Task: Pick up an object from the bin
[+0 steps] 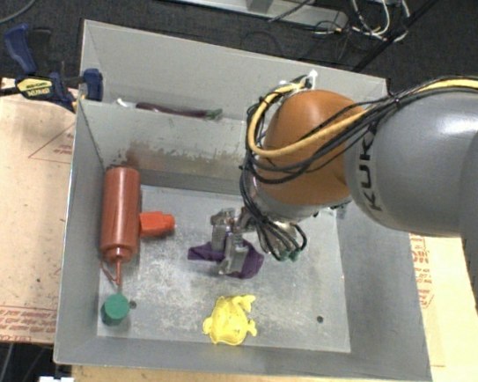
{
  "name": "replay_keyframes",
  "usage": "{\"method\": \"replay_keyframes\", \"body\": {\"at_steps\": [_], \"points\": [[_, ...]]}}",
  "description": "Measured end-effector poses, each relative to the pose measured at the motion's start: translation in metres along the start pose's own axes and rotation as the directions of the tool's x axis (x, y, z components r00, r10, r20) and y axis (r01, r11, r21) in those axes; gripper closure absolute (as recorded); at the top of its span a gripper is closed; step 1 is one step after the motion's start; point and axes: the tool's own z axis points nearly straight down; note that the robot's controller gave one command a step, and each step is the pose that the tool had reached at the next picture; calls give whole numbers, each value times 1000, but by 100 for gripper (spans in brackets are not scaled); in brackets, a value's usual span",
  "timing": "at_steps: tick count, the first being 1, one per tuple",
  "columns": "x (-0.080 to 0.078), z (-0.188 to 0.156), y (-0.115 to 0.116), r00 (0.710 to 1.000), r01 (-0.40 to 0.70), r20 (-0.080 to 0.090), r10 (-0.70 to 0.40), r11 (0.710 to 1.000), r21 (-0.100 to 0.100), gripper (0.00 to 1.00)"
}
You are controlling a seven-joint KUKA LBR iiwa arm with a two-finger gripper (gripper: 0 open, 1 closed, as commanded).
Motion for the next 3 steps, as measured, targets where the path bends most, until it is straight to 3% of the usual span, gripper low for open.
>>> {"method": "replay_keyframes", "body": {"at_steps": [1,2,3], "points": [[0,0,0,1000,0,0,0,1000,0,100],[0,-43,1,1000,4,-7,-4,1000,-1,100],[-2,-98,3,1000,2,-1,-2,1000,0,100]]}}
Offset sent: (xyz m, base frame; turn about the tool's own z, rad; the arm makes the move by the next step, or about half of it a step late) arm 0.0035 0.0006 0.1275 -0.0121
